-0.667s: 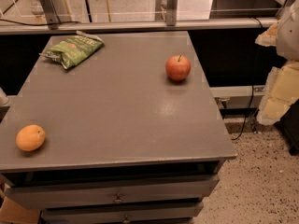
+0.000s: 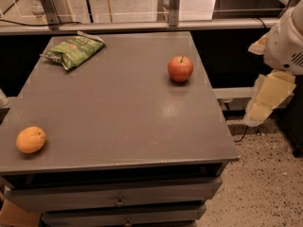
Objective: Move apple near orange
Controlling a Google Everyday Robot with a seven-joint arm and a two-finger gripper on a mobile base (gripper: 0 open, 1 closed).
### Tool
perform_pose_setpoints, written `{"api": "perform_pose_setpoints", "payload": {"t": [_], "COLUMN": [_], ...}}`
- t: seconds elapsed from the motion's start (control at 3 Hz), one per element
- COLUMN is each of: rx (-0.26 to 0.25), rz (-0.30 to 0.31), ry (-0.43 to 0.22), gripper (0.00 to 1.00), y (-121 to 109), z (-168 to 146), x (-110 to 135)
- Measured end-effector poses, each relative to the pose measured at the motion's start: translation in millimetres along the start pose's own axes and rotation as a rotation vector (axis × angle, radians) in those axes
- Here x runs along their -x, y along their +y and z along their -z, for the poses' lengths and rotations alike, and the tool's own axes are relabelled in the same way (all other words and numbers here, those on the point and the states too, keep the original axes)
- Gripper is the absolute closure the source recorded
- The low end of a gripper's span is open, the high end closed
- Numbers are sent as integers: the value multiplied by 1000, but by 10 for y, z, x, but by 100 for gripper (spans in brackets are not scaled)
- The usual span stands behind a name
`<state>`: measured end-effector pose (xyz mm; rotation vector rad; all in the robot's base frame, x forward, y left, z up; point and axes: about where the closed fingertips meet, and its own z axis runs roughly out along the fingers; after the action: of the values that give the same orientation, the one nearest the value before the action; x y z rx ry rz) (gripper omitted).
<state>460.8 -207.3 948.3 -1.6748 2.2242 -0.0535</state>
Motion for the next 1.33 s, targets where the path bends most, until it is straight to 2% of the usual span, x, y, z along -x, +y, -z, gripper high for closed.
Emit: {"api": "perform_pose_setpoints", "payload": {"t": [0.33,0.67,1.0,1.33], "rx": [-6,-32,-49,-16], "rz": [-56,-127,-191,-261], "ry": [-67,-147,-235,-328], "gripper": [0,0,0,0], "y": [-302,-676,-973,-1154], "z": [-581,-1011,-1211,-1277], "x": [87,143,270,439]}}
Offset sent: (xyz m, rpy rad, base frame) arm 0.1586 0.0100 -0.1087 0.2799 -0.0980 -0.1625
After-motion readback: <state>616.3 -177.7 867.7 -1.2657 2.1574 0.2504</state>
